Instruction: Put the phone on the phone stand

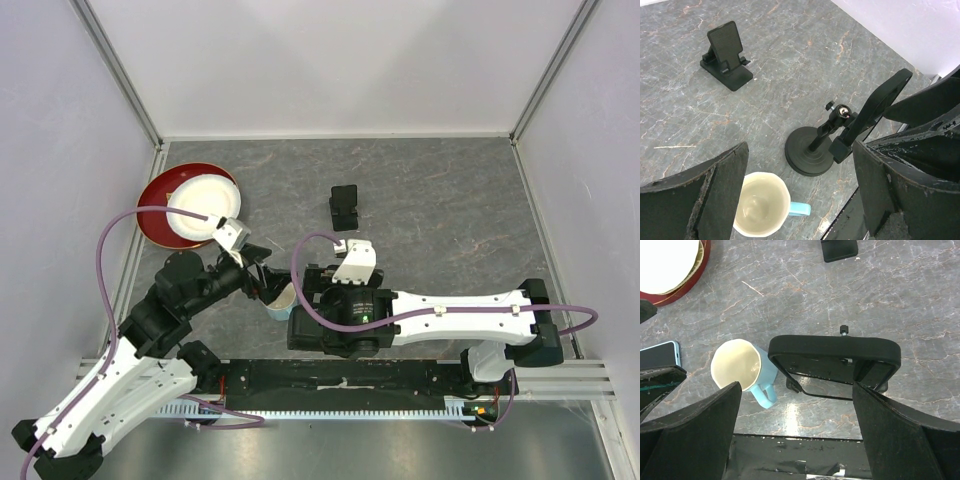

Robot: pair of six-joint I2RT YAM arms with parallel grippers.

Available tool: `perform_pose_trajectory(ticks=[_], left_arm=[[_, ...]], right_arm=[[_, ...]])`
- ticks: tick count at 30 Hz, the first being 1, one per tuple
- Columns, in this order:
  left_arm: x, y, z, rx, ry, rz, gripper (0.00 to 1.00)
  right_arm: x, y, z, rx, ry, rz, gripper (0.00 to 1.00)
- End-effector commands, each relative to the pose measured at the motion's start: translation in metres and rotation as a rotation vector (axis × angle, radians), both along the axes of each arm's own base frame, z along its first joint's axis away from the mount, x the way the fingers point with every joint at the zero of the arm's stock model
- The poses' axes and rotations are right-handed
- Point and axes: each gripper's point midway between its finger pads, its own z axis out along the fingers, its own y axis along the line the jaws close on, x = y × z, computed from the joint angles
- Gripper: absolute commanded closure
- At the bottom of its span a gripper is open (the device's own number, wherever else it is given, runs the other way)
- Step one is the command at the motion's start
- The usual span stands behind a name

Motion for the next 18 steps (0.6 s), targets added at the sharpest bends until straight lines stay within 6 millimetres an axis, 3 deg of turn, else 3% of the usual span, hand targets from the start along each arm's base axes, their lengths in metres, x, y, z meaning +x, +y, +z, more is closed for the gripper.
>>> perform_pose_trajectory(ticks=[1,12,18], left_arm=[[0.004,0.006,-0.001,0.026,-0.051,0.019,0.1],[0.004,0.007,-0.004,0.04,-0.062,0.014,0.1],[0.004,0.005,-0.006,0.045,-0.06,0.004,0.1]], right_arm=[[0.004,-0.023,0.015,-0.076,-0.043,-0.012,0.02],[0.017,-0.043,0.01,-0.14,-0.04,-0.039,0.02],[0.016,-0.043,0.014,-0.163,-0.029,-0.004,0.02]])
